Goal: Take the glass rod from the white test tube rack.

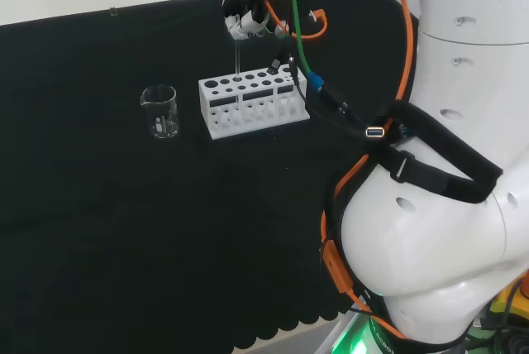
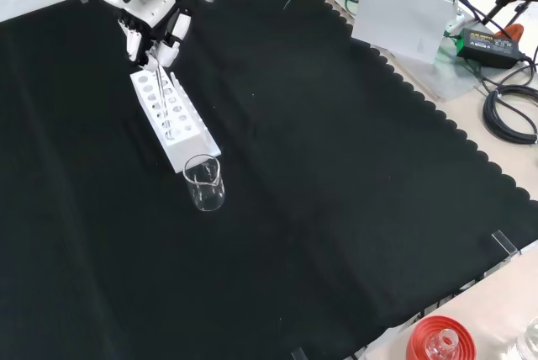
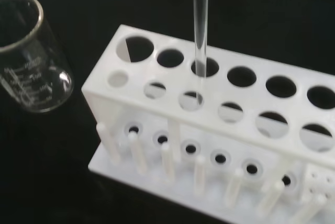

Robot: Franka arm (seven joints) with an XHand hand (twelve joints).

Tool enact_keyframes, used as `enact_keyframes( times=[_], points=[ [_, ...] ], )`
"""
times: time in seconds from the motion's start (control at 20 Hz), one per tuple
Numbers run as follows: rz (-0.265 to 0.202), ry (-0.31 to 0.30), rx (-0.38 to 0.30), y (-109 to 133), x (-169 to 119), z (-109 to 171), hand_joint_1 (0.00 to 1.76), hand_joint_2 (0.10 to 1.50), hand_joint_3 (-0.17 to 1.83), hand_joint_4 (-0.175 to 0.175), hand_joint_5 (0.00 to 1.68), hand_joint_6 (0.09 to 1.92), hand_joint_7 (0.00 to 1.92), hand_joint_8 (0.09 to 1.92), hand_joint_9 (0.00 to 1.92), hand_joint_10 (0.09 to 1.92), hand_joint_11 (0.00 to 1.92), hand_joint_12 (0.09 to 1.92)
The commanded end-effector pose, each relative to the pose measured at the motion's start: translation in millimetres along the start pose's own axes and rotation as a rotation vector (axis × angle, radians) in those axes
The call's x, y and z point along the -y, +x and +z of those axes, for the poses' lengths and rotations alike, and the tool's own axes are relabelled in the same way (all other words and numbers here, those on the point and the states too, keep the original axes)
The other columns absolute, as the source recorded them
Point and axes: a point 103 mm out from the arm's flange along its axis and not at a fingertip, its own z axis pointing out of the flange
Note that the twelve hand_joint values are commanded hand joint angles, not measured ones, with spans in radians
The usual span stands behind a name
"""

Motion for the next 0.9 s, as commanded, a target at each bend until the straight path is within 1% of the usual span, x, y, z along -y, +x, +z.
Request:
enact_keyframes(
  times=[0.05, 0.15, 0.2, 0.35, 0.45, 0.65, 0.9],
  points=[
    [0.019, -0.229, 0.029, 12, 5, -26, 1.25, 1.19, -0.12, -0.125, 0.85, 1.12, 1.06, 1.06, 1.42, 0.81, 1.59, 0.61],
    [0.012, -0.261, 0.054, 16, 7, -34, 1.26, 1.2, -0.16, -0.159, 0.91, 1.08, 1.02, 1.07, 1.47, 0.82, 1.61, 0.59],
    [0.008, -0.275, 0.067, 18, 8, -38, 1.26, 1.2, -0.17, -0.167, 0.94, 1.06, 1.02, 1.06, 1.49, 0.81, 1.62, 0.59],
    [0.0, -0.299, 0.098, 23, 10, -48, 1.28, 1.17, -0.17, -0.175, 1.0, 0.98, 1.06, 0.98, 1.56, 0.77, 1.63, 0.6],
    [0.002, -0.313, 0.102, 27, 13, -55, 1.28, 1.16, -0.17, -0.175, 1.03, 0.93, 1.09, 0.94, 1.59, 0.74, 1.64, 0.61],
    [0.005, -0.302, 0.114, 31, 18, -69, 1.29, 1.14, -0.17, -0.175, 1.07, 0.87, 1.12, 0.88, 1.64, 0.69, 1.65, 0.6],
    [0.011, -0.272, 0.135, 38, 26, -81, 1.29, 1.14, -0.17, -0.175, 1.08, 0.85, 1.13, 0.87, 1.66, 0.68, 1.66, 0.6]
  ],
)
